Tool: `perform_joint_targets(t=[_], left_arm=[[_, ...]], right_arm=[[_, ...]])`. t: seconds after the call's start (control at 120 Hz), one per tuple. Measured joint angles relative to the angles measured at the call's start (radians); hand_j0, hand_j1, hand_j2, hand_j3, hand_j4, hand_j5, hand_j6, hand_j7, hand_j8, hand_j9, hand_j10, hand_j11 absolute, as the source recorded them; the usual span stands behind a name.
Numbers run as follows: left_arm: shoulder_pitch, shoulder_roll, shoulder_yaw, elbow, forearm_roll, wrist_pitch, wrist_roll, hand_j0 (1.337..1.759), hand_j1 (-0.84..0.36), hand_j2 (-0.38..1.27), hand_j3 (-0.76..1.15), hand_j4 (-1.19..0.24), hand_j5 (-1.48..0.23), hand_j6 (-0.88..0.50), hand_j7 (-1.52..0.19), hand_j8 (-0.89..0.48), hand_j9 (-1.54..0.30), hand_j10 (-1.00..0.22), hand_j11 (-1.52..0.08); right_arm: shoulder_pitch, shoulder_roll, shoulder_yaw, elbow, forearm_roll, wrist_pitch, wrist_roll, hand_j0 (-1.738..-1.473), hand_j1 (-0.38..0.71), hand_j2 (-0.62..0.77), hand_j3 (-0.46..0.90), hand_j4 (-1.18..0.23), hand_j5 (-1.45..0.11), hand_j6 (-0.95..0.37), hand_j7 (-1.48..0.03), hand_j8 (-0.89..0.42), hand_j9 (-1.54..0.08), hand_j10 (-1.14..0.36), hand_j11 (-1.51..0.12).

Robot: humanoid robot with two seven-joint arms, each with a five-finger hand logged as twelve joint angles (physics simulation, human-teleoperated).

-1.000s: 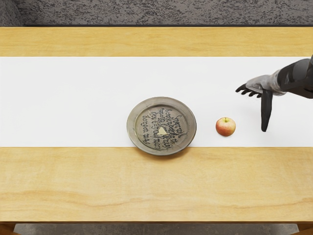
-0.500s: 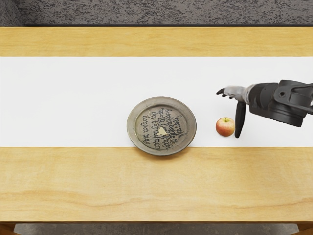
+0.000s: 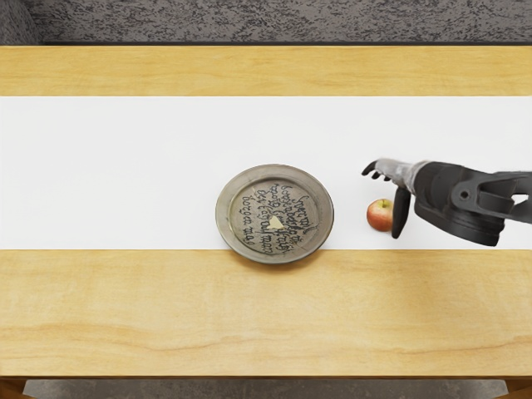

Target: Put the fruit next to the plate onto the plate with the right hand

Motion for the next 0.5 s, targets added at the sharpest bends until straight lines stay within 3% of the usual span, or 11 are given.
perform_joint_targets(t=[0.5], left_arm=[[0.000, 0.000, 0.000, 0.000, 0.000, 0.000, 0.000, 1.658, 0.35, 0.00, 0.00, 0.00, 0.00, 0.00, 0.00, 0.00, 0.00, 0.00, 0.00]], right_arm=[[-0.020, 0.043, -0.055, 0.003, -0.047, -0.124, 0.000, -1.658, -0.10, -0.04, 0.00, -0.21, -0.27, -0.21, -0.27, -0.21, -0.27, -0.21, -0.27]])
